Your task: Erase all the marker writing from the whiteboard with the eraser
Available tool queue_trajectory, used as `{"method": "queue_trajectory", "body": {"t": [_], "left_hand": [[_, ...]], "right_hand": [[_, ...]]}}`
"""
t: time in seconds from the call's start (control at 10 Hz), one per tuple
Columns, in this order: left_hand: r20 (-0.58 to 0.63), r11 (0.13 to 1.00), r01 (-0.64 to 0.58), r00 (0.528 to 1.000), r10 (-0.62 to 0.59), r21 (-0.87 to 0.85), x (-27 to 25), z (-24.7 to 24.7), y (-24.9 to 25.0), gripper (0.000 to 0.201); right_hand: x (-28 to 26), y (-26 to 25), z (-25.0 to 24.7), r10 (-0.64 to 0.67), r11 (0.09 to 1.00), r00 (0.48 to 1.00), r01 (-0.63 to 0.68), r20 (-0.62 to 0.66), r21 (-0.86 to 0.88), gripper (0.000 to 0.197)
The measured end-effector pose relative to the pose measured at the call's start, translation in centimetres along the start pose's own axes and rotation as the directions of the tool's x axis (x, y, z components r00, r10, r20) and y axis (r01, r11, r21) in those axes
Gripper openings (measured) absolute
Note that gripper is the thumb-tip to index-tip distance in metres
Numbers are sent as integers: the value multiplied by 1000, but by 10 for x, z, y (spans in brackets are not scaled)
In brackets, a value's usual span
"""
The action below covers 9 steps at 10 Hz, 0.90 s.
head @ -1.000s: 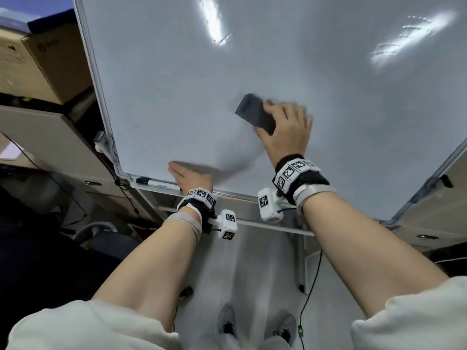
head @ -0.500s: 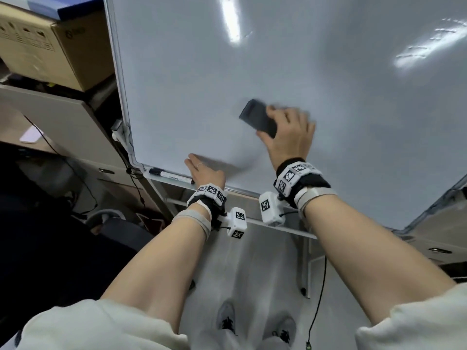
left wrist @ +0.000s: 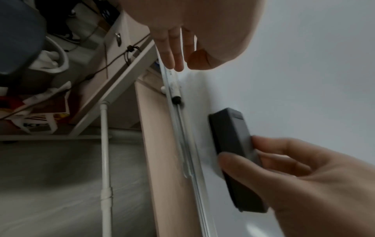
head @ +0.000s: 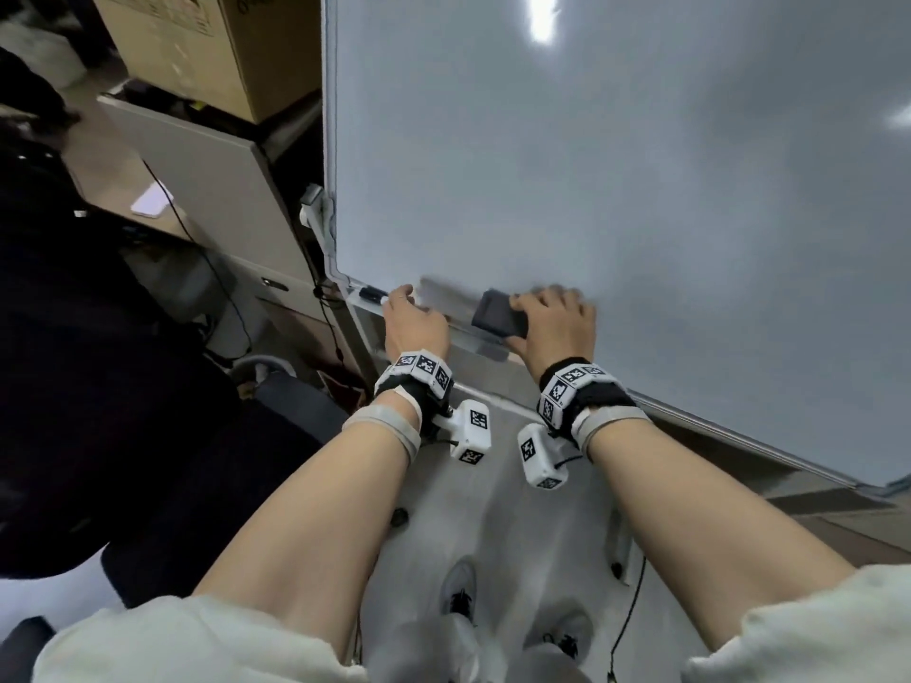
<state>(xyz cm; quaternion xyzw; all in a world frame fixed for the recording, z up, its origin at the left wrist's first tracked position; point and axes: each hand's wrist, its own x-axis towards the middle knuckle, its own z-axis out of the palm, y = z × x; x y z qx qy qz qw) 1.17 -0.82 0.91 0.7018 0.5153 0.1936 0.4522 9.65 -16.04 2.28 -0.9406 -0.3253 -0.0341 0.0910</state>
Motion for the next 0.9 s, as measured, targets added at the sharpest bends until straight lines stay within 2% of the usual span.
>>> {"method": "queue_trajectory", "body": {"t": [0.1,0.2,0.3,0.4,0.5,0.6,0.7,0.8,0.9], "left_hand": [[-54,993,88,995,-84,73,3,-13,-16,39],[1,971,234,972,-234,50,5,-10,-28,40],[103,937,345,931,-349,54,7,-1,-39,46],[257,941,337,907,-334,32,7,10,-47,38],[322,951,310,900,-293,0,14,22,-60,36],[346,960,281,899,-268,11,29,36,-82,32],[358,966,257,900,-249,27,11,20,-59,41],[341,966,252,904,-258,63,-1,17,-53,32],[399,956,294,876,-272,7,-10,30,-63,28]], "right_hand": [[10,-6,-4,-10,999,1000,9,25,38,49],[7,-16,1,-7,994,999,3,39,107,48],[2,-22,15,-16,993,992,2,122,117,49],[-3,-28,27,-39,998,981,30,188,50,50],[-10,-35,35,-52,999,986,54,158,-9,49],[-12,-37,32,-45,999,989,48,141,-14,49],[-11,-32,23,-33,999,988,29,148,29,60],[-18,-25,3,-13,984,990,-13,143,179,58],[-20,-15,-35,31,899,996,-67,88,434,47]]}}
